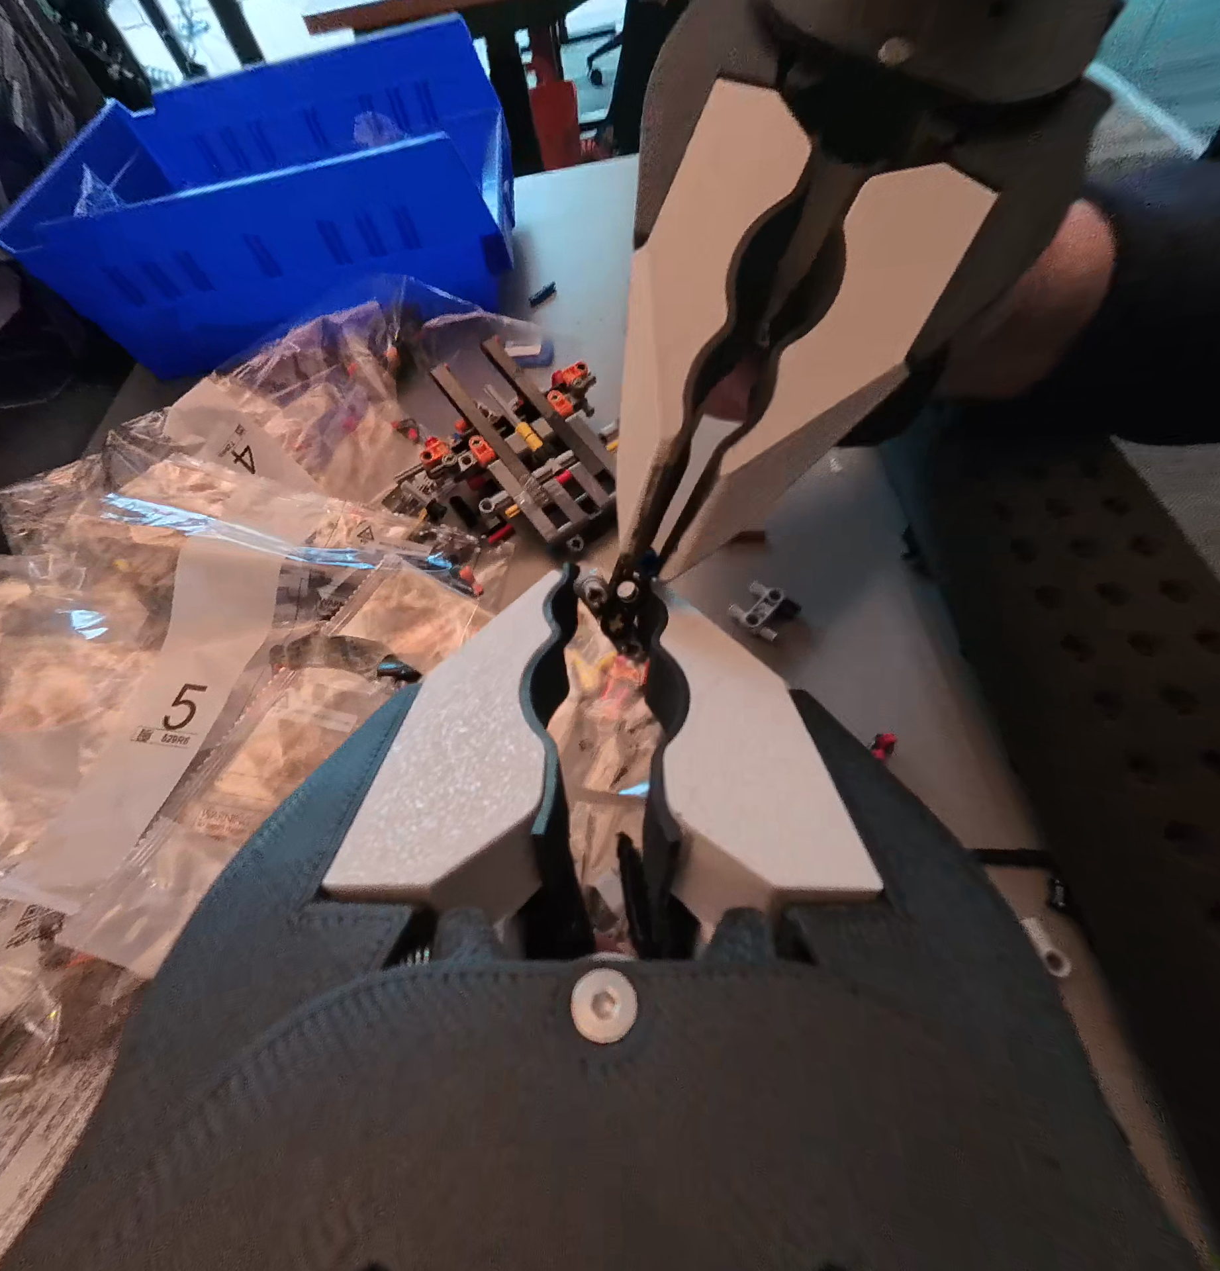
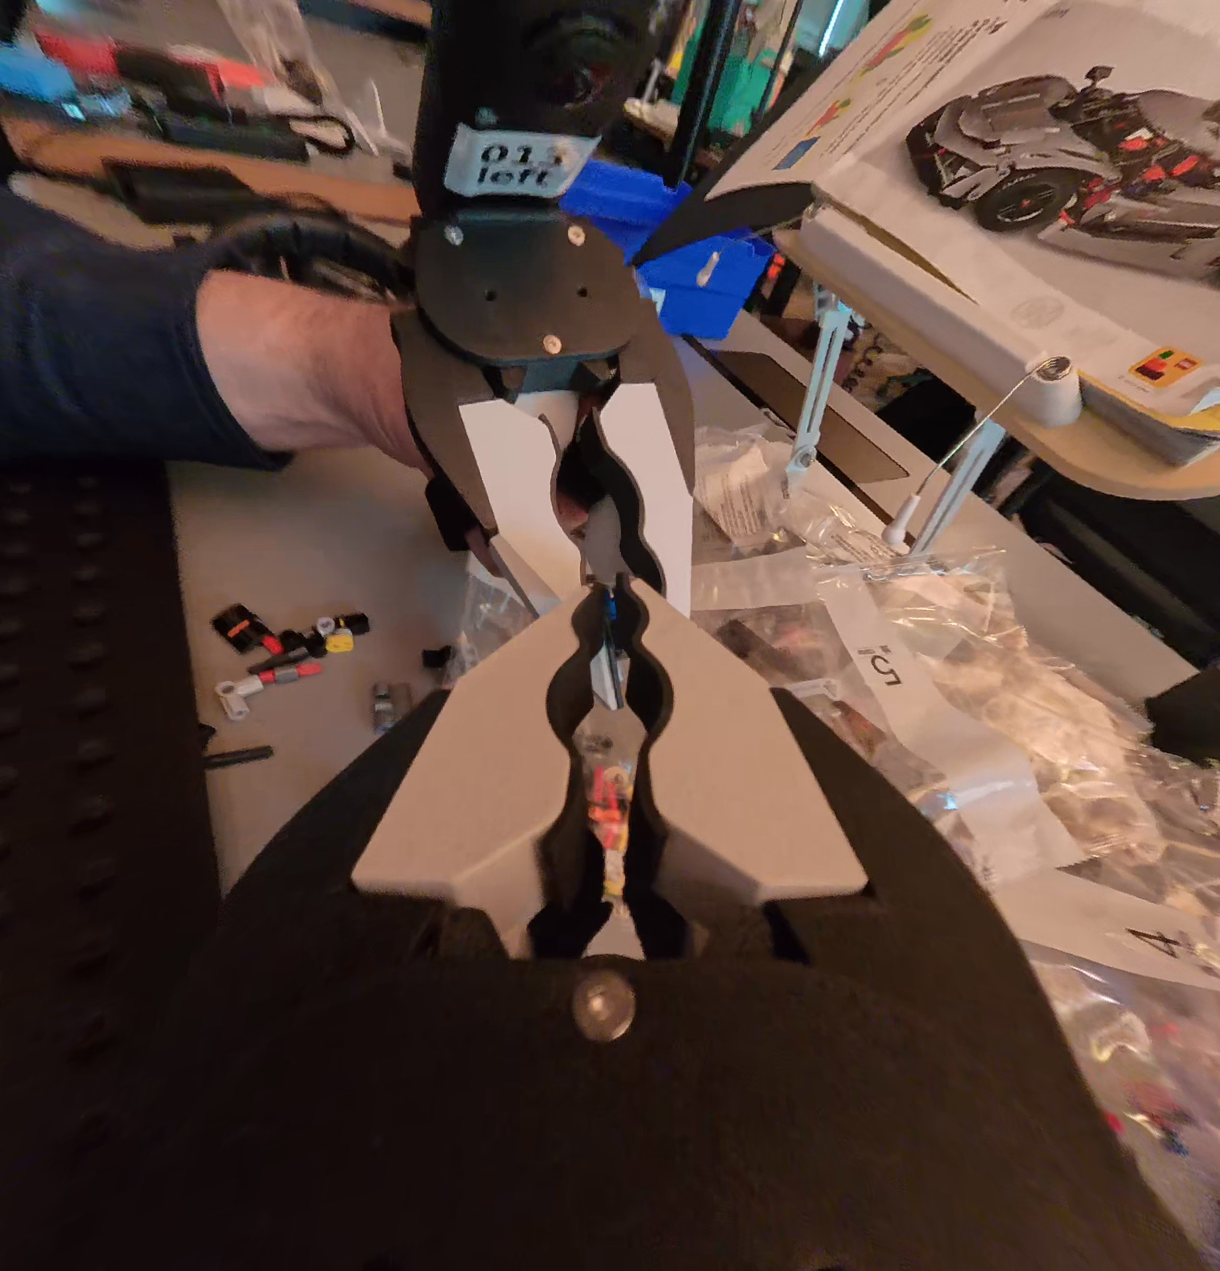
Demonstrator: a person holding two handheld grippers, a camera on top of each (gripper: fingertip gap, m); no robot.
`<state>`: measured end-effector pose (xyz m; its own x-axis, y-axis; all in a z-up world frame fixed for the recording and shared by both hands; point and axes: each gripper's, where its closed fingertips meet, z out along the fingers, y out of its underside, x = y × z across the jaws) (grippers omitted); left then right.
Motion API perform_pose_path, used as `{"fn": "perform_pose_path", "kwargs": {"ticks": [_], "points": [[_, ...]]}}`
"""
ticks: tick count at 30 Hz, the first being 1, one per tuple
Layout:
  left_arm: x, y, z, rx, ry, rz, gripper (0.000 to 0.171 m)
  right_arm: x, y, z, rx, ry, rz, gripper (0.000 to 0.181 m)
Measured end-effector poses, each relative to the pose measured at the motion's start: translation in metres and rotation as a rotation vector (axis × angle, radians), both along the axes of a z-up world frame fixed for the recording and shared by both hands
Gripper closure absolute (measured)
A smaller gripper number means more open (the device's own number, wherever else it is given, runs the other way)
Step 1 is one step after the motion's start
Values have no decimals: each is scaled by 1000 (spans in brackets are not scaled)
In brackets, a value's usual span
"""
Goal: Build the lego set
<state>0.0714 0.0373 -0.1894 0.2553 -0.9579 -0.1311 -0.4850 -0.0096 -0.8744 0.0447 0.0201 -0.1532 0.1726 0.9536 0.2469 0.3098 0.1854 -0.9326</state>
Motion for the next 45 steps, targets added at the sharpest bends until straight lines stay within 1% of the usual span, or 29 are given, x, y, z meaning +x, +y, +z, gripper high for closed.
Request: {"fn": "perform_pose_path", "kwargs": {"ticks": [3, 5, 9, 11, 16, 18, 22, 25, 30, 39, 42, 45], "points": [[-1, -2, 2, 0, -8, -14, 156, -1, -1, 3, -48, 33, 14, 181], [-1, -3, 4, 4, -11, -18, 156, -1, -2, 4, -49, 39, 18, 181], [-3, -1, -8, 12, 58, -8, 157, -3, 0, -8, 89, -80, -29, 181], [-3, -2, -8, 18, 66, -15, 157, -3, -2, -7, 118, -86, -30, 181], [0, -3, 1, 36, 35, -13, 157, -1, -2, 3, -76, 43, 29, 181], [-3, -1, -3, 63, 79, -2, 157, -2, -1, 0, -196, 75, 63, 181], [0, -4, 5, 42, 8, -20, 157, -1, -2, 8, -363, 178, 125, 181], [0, -2, 7, 13, -61, -18, 156, 2, 2, 8, -436, 208, 143, 181], [0, -3, 20, -24, -162, -28, 155, 9, 4, 16, -500, 284, 169, 181], [-1, -3, 18, -23, -156, -27, 155, 10, 4, 12, -449, 247, 153, 181], [-3, -2, 14, 13, -102, -19, 155, 9, 4, 8, -432, 221, 144, 181], [-4, -2, 14, 29, -85, -15, 156, 9, 2, 10, -384, 222, 139, 181]]}}
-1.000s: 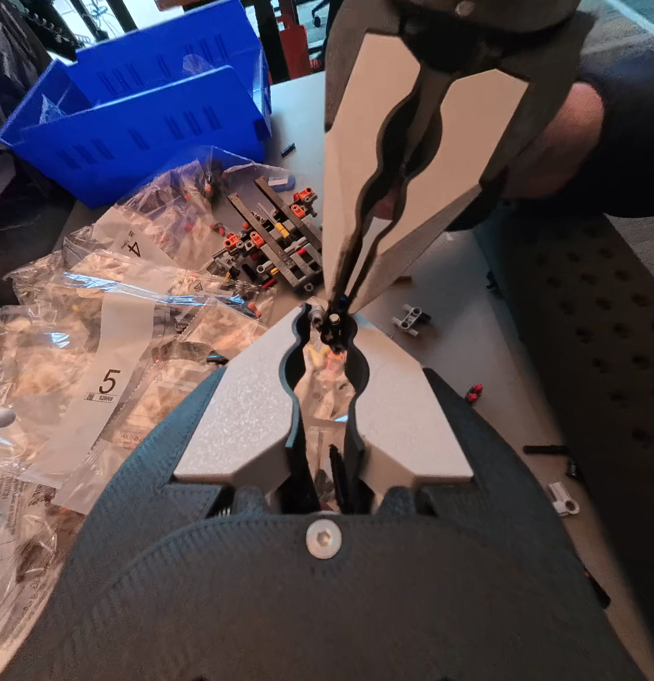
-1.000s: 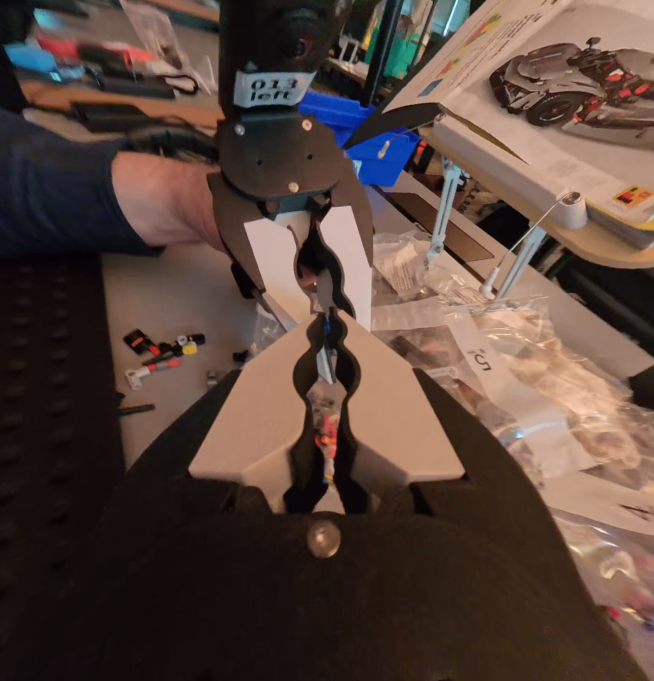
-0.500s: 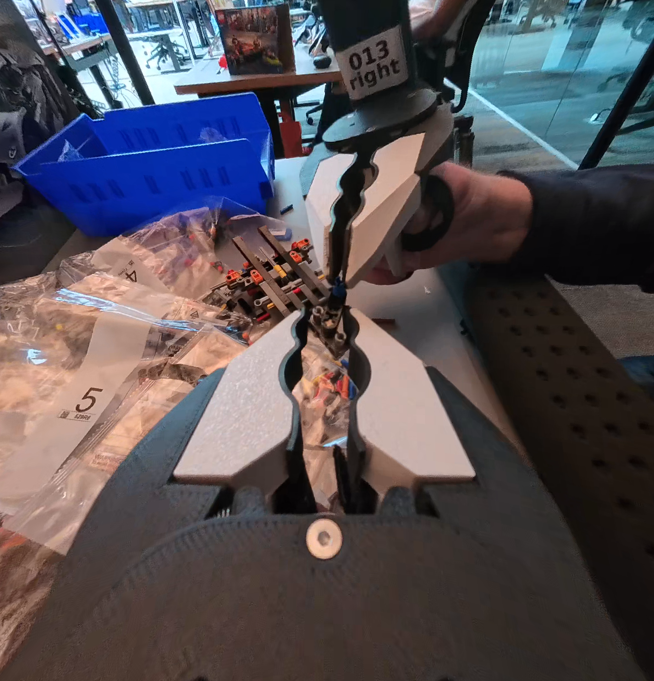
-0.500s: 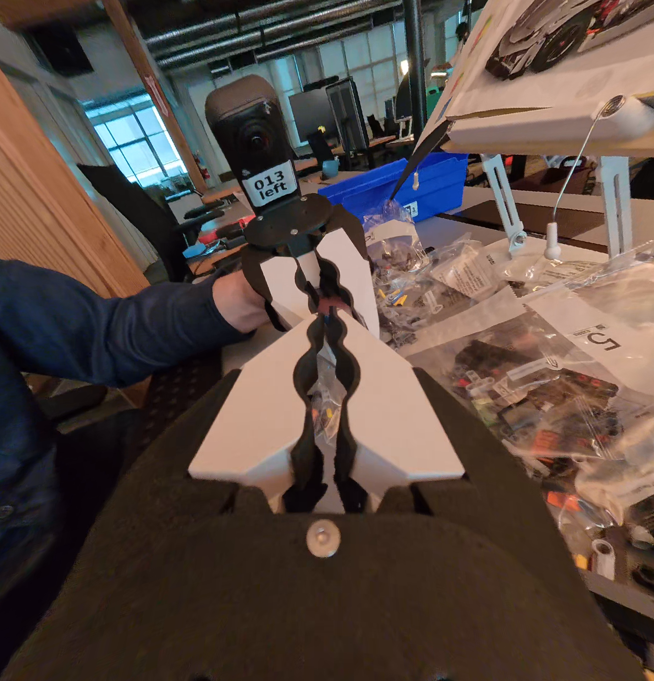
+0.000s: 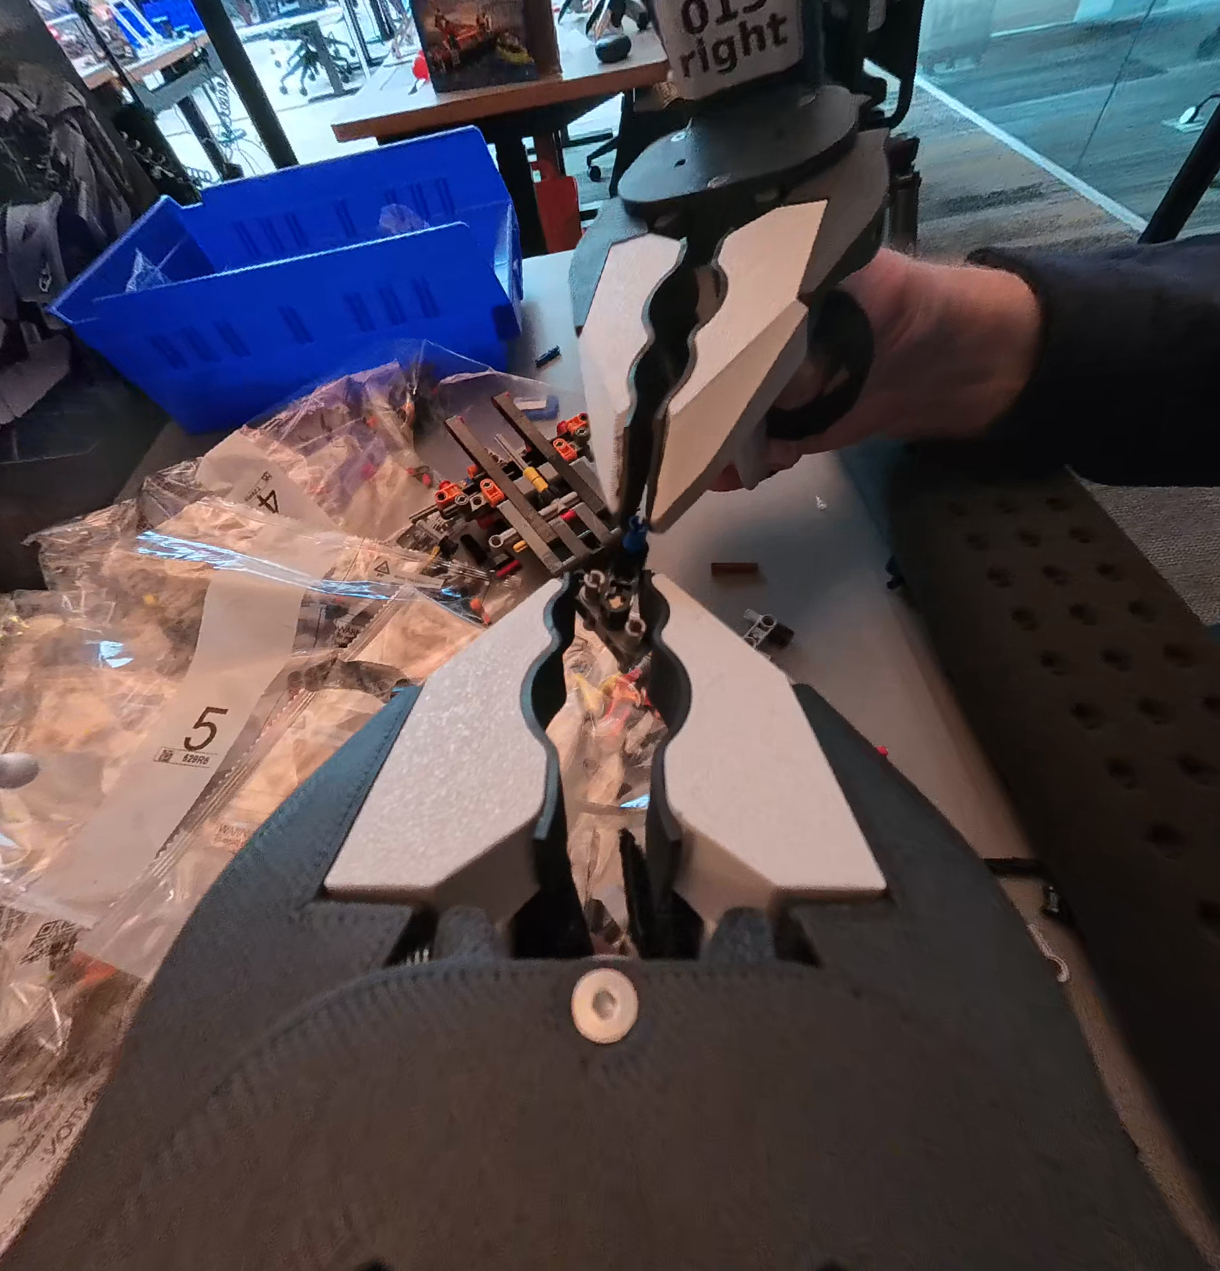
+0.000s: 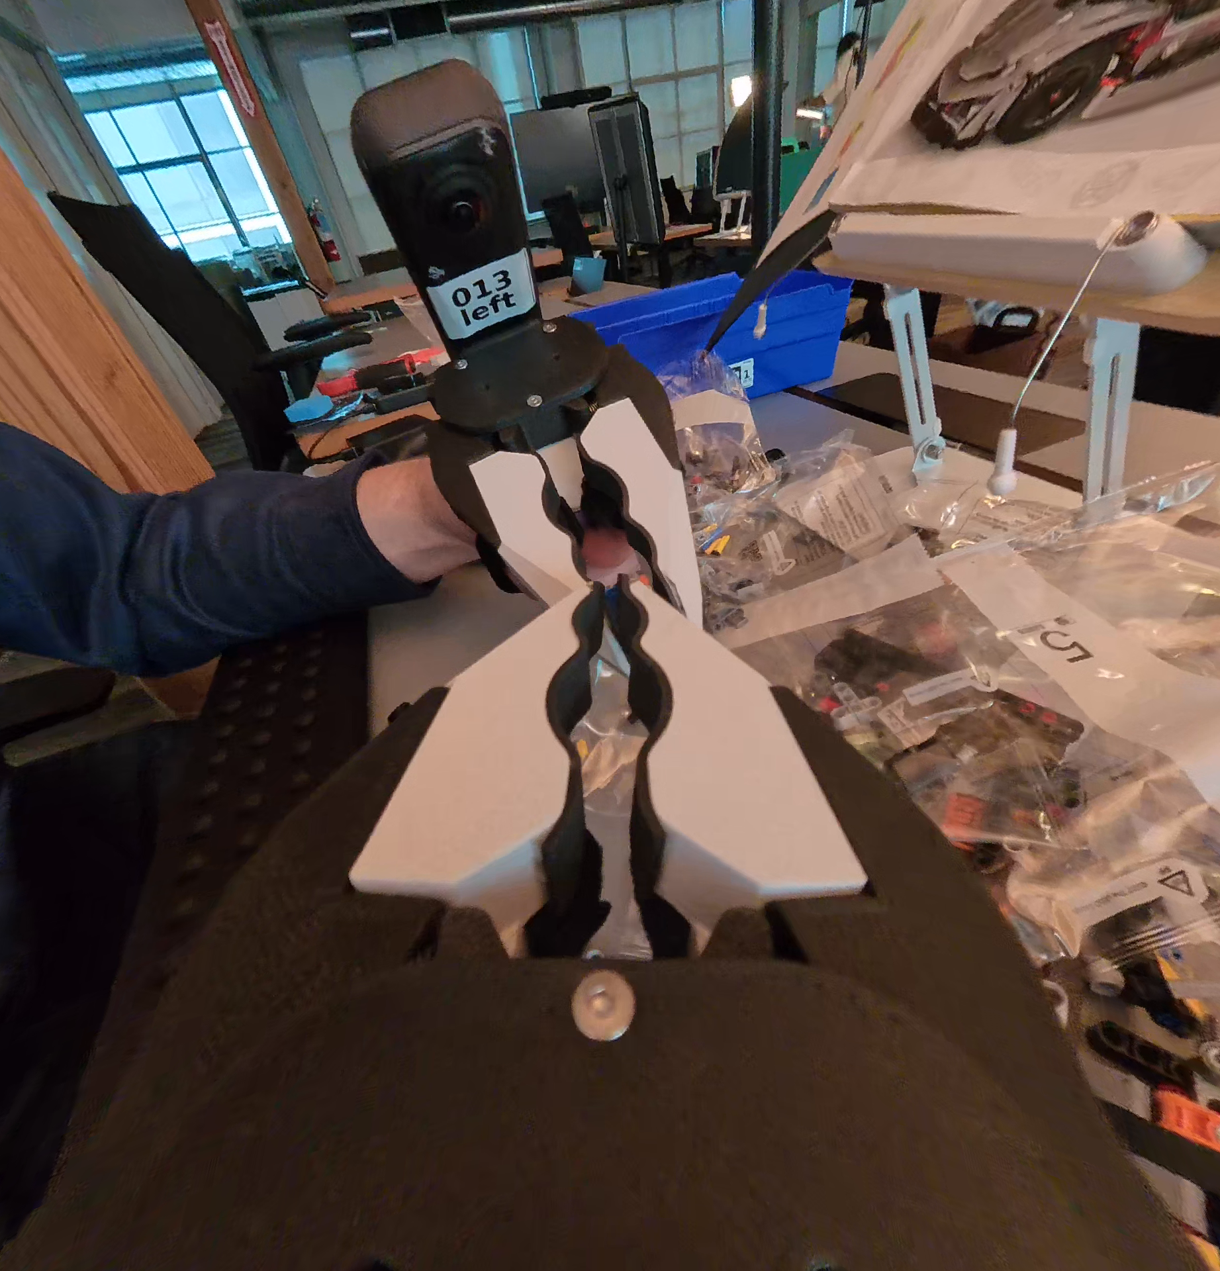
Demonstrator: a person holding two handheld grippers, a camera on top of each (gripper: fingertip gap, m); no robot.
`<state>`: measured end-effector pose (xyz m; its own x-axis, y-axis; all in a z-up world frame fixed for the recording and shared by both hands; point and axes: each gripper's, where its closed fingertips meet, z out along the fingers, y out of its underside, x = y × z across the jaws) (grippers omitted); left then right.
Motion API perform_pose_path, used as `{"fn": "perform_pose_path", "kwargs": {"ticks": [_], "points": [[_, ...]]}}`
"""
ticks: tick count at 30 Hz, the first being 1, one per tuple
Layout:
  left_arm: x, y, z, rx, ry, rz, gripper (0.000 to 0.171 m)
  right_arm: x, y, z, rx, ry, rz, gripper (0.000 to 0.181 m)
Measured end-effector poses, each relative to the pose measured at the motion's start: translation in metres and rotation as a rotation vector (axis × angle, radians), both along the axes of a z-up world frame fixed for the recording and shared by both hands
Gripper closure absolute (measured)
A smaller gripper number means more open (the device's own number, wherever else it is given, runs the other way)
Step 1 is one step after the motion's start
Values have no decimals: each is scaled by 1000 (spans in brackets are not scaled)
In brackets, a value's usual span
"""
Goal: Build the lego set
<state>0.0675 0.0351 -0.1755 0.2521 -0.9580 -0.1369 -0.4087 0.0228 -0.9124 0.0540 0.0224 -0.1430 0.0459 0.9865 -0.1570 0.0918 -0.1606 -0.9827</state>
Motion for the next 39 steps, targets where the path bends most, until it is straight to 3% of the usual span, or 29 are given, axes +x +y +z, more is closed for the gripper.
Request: {"fn": "perform_pose_path", "kwargs": {"ticks": [4, 10, 13, 19, 26, 28, 30, 39], "points": [[-6, 4, -1, -5, 13, 21, 156, 6, 2, 8, 23, 40, -15, 181], [-4, 3, -9, 3, 61, 19, 156, -7, -1, -8, 200, -99, -61, 170], [-2, 2, -16, 12, 103, 18, 156, -7, 3, -17, 262, -175, -101, 181], [-2, 2, -31, 5, 179, 15, 157, -3, 2, -7, 393, -194, -150, 181], [-5, 8, -24, -8, 122, 38, 156, -5, 4, -19, 284, -201, -107, 181], [-6, 8, -24, 9, 137, 44, 156, -5, 6, -16, 297, -190, -125, 172], [-4, 8, -22, 18, 134, 41, 156, -4, 7, -23, 306, -226, -124, 181], [-2, 8, -19, 38, 120, 45, 155, -3, 7, -22, 261, -224, -116, 181]]}}
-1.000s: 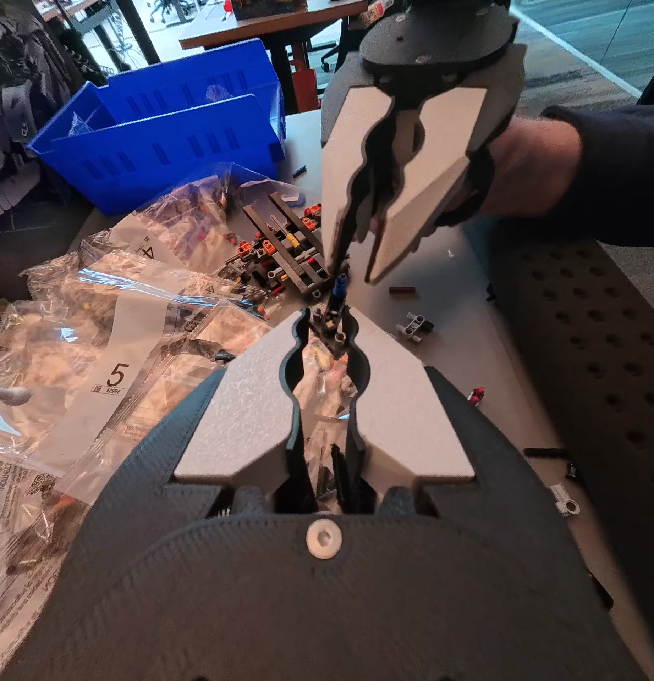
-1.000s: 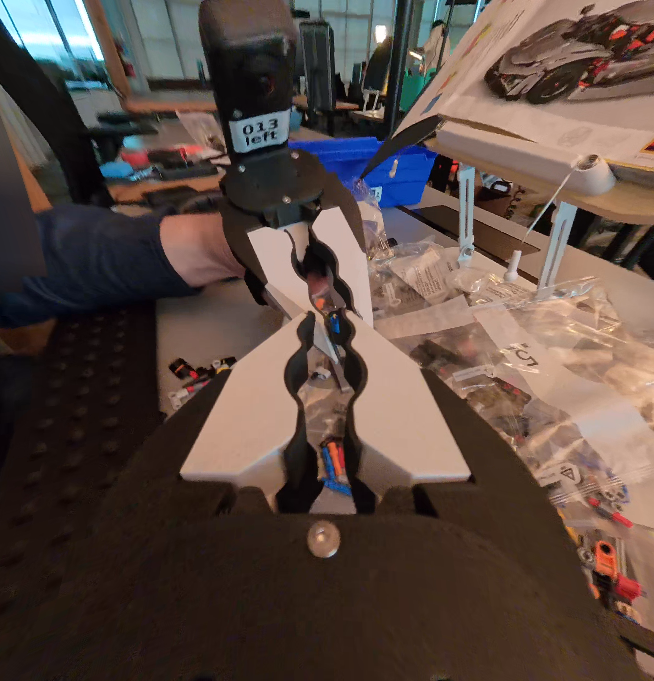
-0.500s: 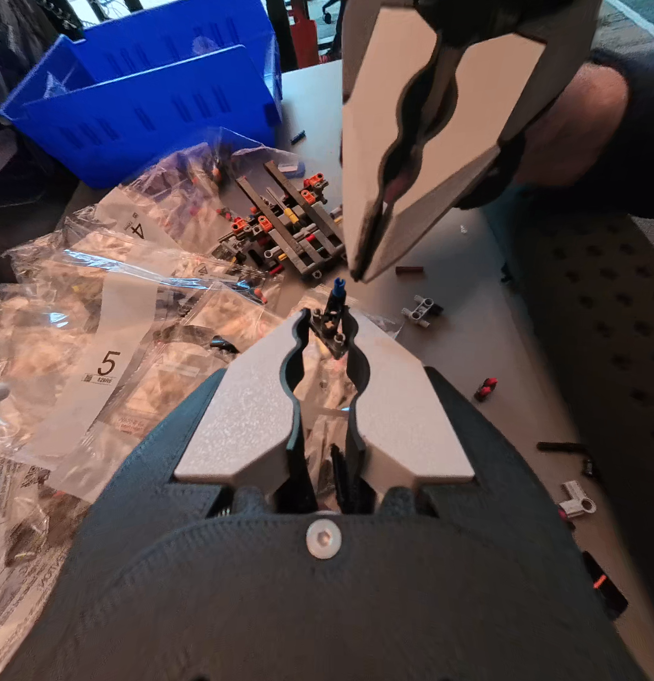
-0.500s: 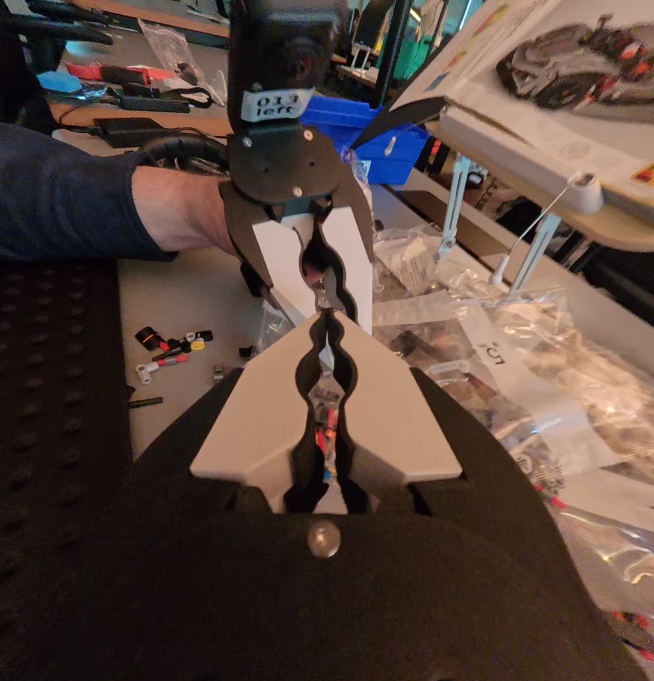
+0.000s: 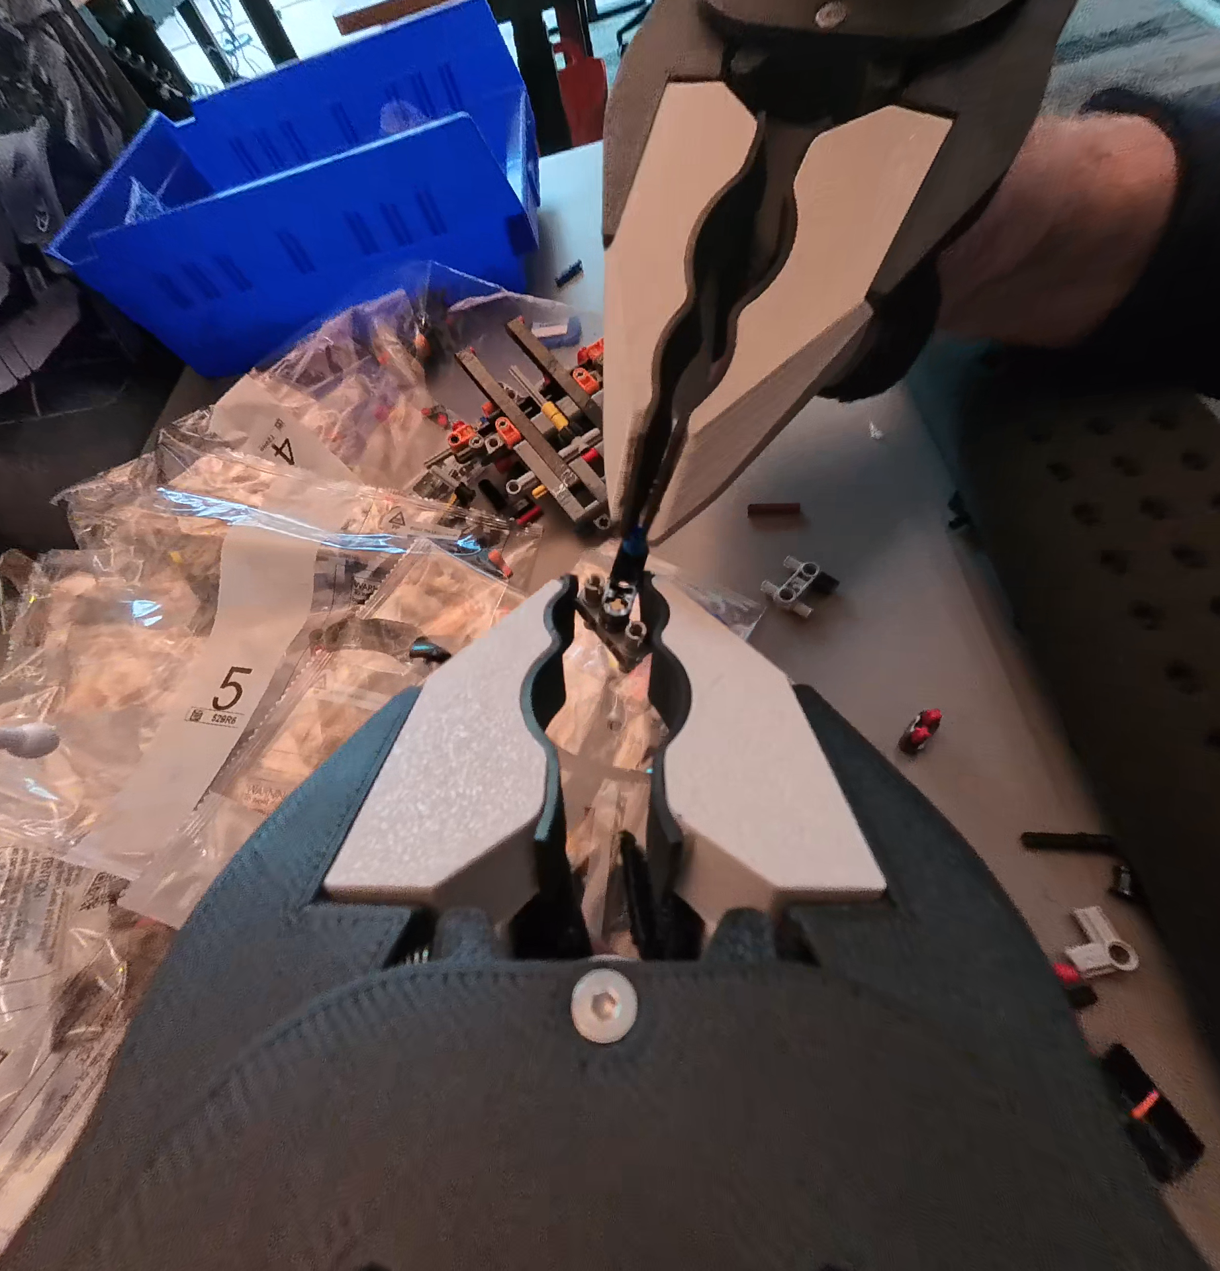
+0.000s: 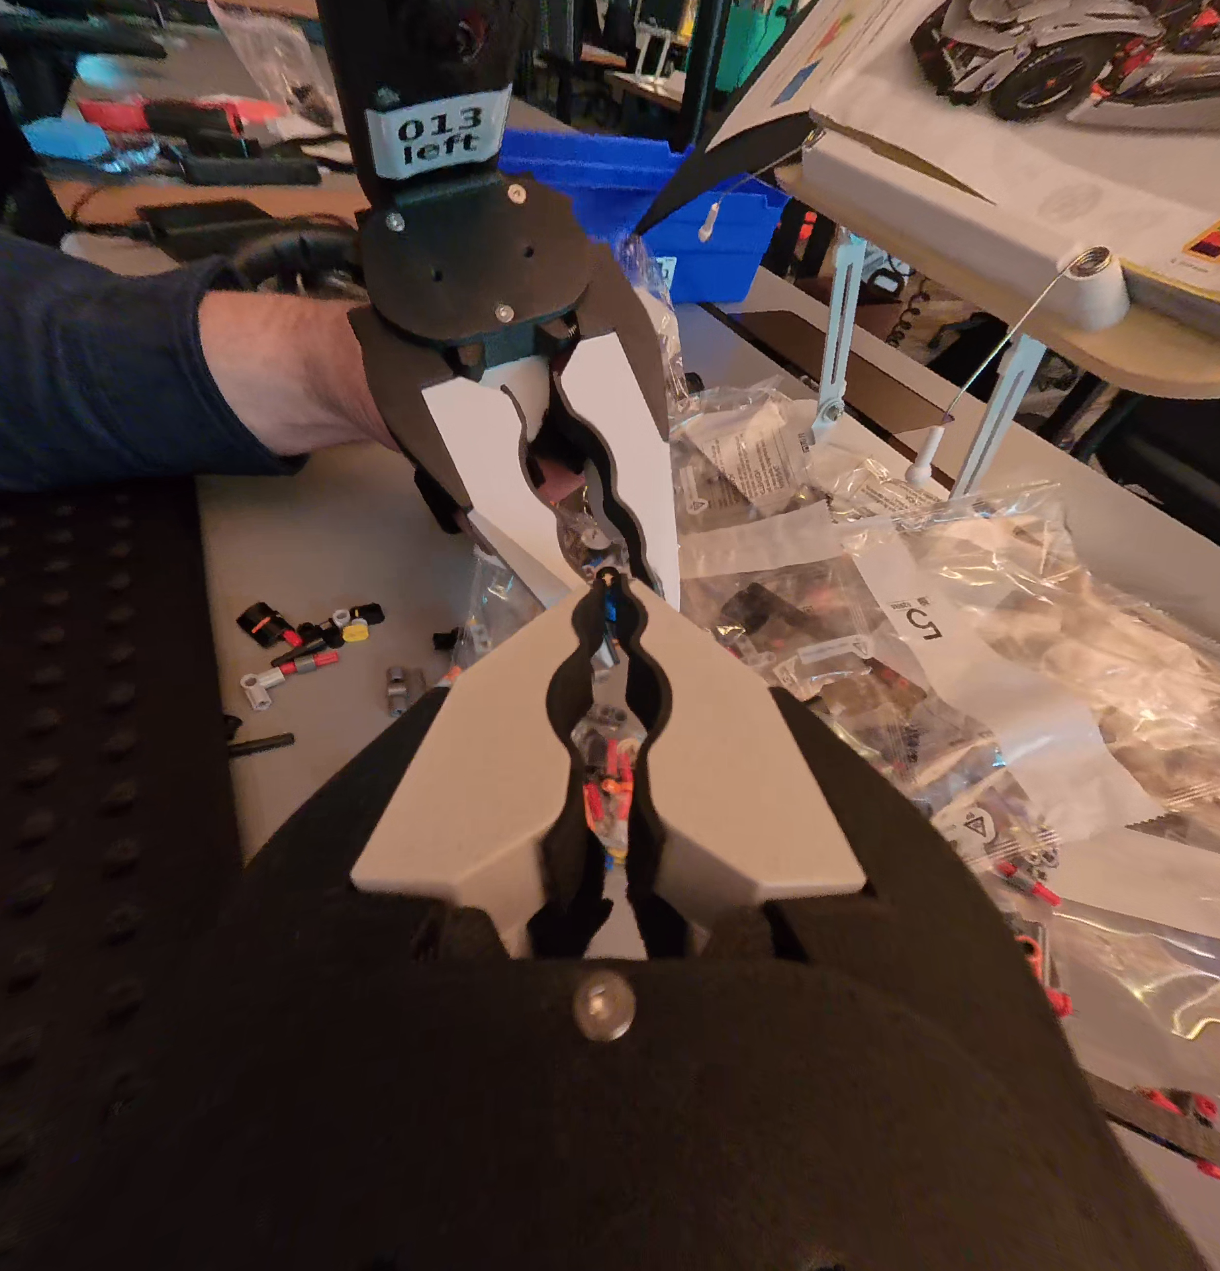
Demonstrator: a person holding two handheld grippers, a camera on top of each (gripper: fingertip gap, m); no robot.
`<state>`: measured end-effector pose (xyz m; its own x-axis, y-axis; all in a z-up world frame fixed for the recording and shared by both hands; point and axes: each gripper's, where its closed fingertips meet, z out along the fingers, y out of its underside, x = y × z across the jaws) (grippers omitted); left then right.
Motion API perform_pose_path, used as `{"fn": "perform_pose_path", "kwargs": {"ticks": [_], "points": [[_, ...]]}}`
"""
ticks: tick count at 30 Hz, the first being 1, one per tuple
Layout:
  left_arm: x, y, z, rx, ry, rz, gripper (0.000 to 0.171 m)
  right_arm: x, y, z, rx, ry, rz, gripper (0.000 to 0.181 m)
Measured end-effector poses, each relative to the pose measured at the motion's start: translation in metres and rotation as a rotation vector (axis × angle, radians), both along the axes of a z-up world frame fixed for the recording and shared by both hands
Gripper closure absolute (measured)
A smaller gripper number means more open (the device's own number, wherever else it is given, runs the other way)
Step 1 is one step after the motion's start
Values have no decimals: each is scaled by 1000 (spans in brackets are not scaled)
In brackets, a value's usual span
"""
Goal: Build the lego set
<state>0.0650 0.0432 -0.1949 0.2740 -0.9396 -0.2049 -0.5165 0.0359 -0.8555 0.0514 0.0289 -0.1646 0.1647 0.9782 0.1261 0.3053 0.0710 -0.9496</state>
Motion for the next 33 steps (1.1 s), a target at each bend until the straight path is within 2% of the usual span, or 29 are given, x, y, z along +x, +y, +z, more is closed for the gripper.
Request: {"fn": "perform_pose_path", "kwargs": {"ticks": [11, 20, 21, 23, 24, 25, 29, 33], "points": [[7, -4, 11, -39, -113, -27, 153, -1, -6, 7, -46, 52, 42, 181], [8, -10, 6, -54, -60, -62, 155, -4, -11, 6, 65, -5, 34, 181], [8, -11, 5, -52, -44, -64, 156, -6, -16, 9, 66, 15, 59, 181], [4, -4, -25, -40, 120, -28, 158, -13, -34, 28, 50, 113, 145, 181], [8, -7, -37, -68, 139, -44, 157, -14, -29, 23, 90, 65, 111, 181], [15, -11, -38, -87, 115, -64, 157, -13, -21, 13, 104, 10, 78, 181], [12, -5, -6, -49, 1, -30, 156, 8, -3, 26, 18, 134, 18, 181], [-5, 19, 5, 163, 14, 97, 156, 12, 11, 22, 7, 121, -54, 181]]}}
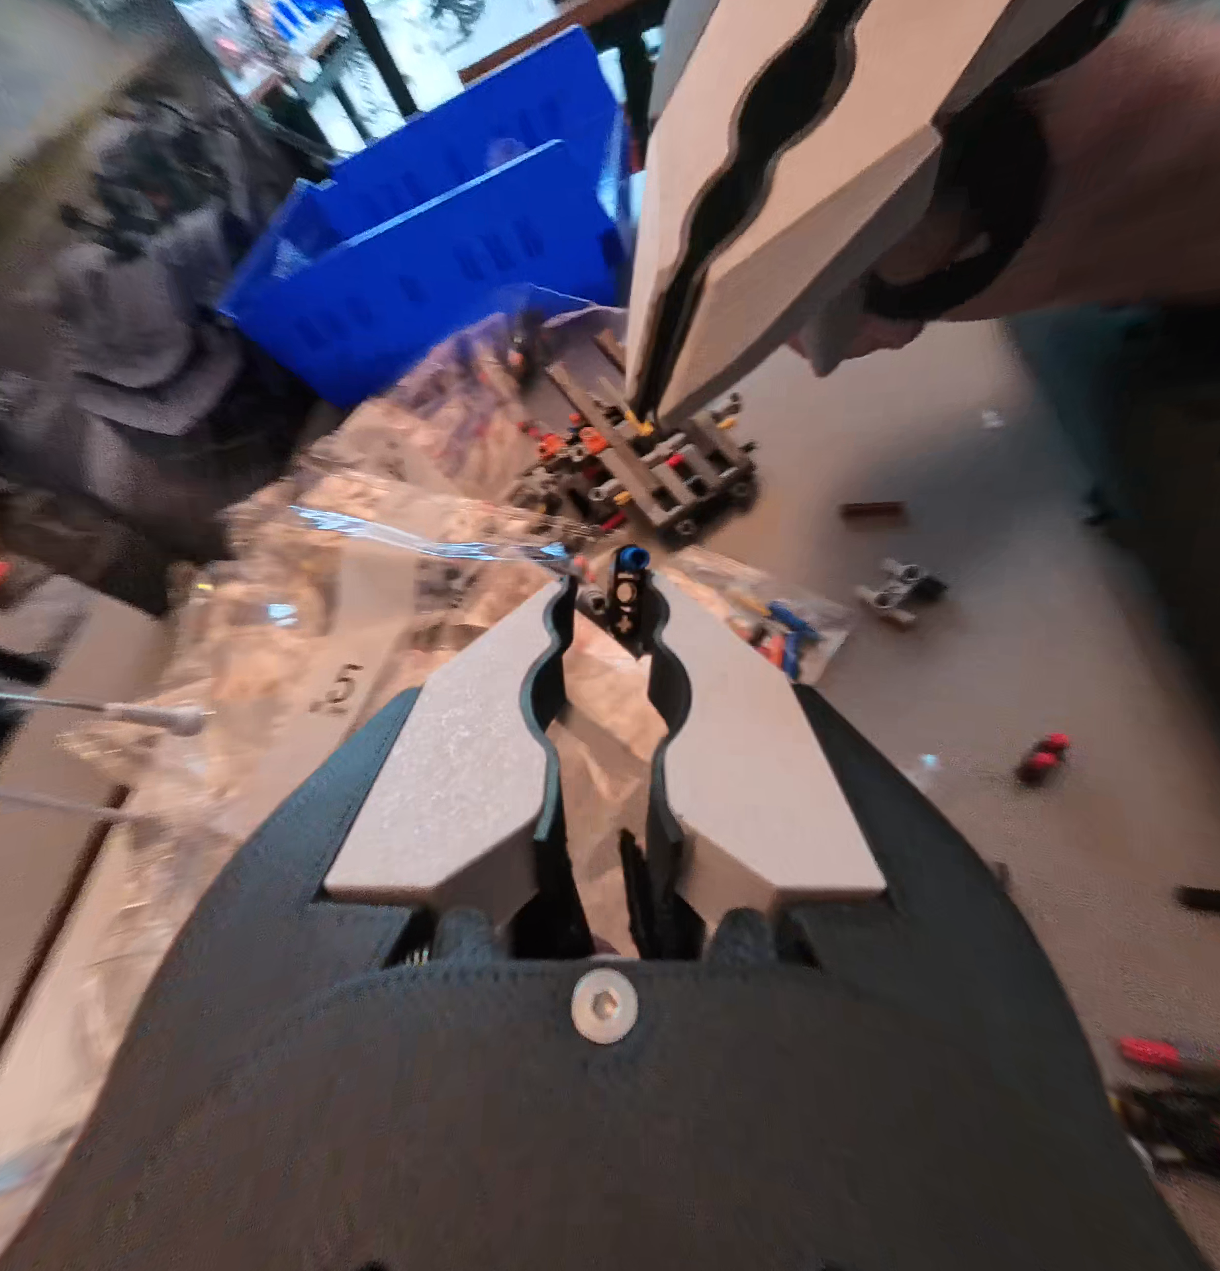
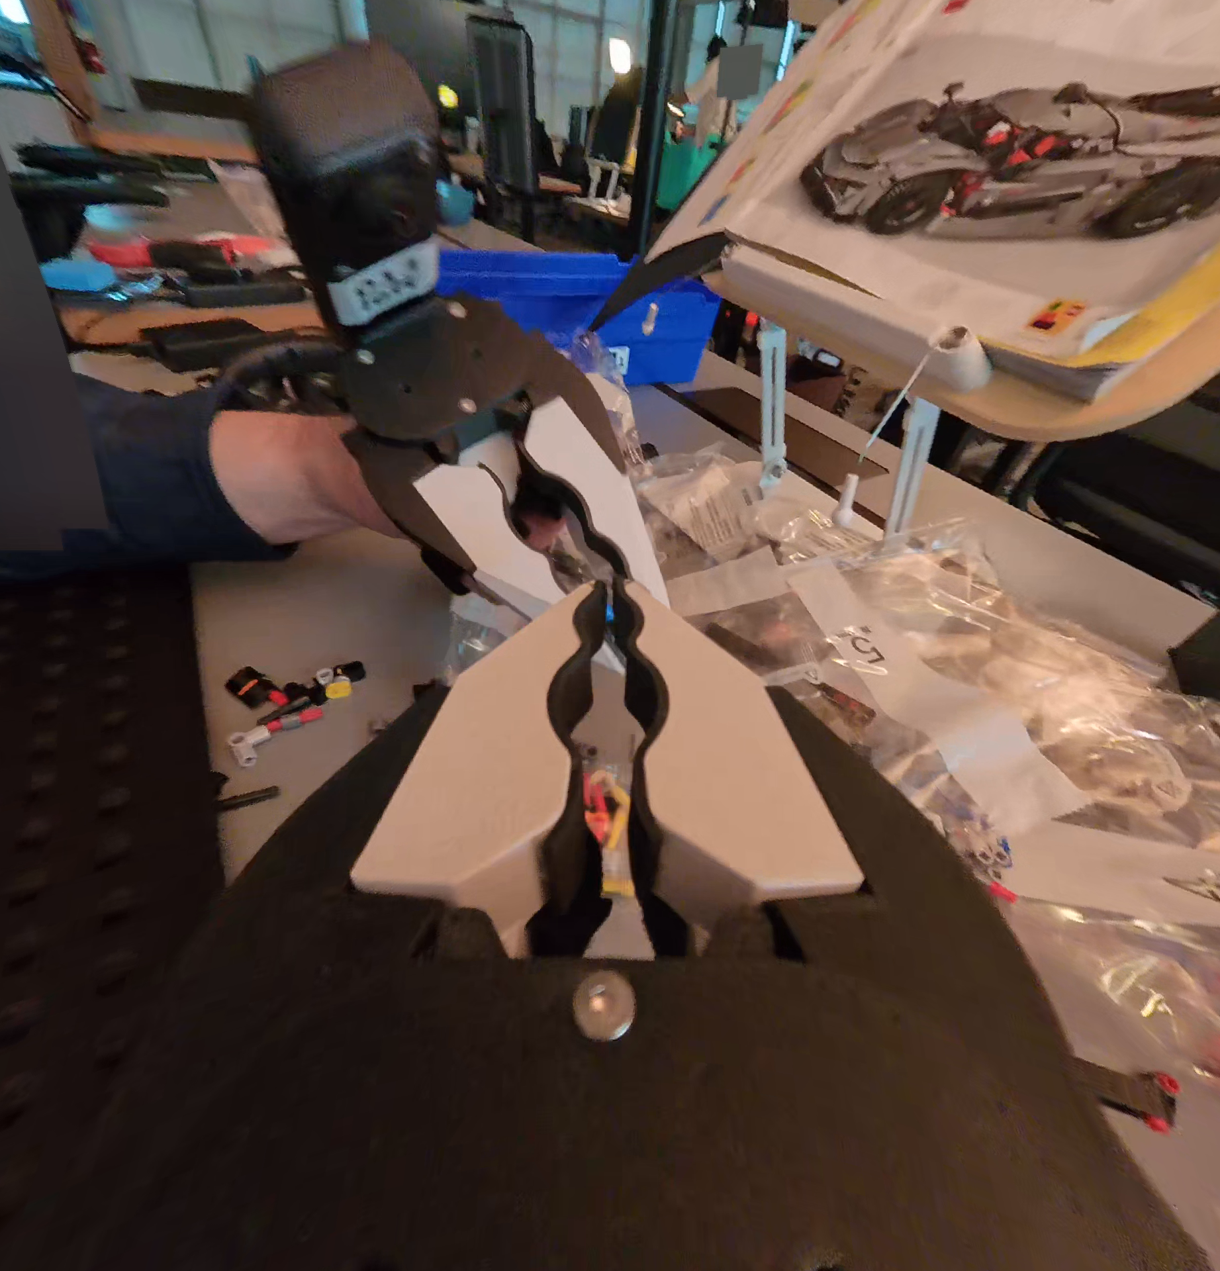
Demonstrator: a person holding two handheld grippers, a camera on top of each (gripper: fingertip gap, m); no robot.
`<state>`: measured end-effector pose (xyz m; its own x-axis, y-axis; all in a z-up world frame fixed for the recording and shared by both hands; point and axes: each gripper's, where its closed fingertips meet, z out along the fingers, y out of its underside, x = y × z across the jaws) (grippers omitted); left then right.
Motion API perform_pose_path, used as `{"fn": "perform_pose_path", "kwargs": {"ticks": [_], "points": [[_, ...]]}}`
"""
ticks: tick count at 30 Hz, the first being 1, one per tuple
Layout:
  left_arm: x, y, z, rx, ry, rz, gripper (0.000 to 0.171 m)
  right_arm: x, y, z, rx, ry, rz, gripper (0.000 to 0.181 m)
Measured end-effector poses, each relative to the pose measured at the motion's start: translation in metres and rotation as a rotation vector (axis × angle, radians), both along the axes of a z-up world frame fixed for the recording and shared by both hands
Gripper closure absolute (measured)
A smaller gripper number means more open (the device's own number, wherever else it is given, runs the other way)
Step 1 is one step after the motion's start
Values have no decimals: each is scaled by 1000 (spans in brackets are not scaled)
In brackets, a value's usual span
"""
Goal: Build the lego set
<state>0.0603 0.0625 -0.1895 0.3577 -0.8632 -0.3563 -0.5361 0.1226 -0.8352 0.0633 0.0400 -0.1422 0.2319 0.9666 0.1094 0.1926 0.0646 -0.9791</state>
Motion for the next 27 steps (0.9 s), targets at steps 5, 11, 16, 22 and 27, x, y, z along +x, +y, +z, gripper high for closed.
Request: {"fn": "perform_pose_path", "kwargs": {"ticks": [5, 11, 16, 22, 27], "points": [[5, 8, 6, 195, 94, 68, 156, -3, 6, -16, 6, -86, -52, 178], [2, 12, 16, 316, 126, 113, 155, -5, 12, -25, -39, -120, -83, 167], [6, 11, 14, 357, 163, 102, 156, -4, 12, -19, -80, -68, -72, 168], [8, 13, 12, 411, 216, 116, 156, -6, 12, -22, -75, -89, -81, 165], [9, 12, 12, 412, 216, 110, 157, -5, 11, -22, -50, -103, -83, 173]]}}
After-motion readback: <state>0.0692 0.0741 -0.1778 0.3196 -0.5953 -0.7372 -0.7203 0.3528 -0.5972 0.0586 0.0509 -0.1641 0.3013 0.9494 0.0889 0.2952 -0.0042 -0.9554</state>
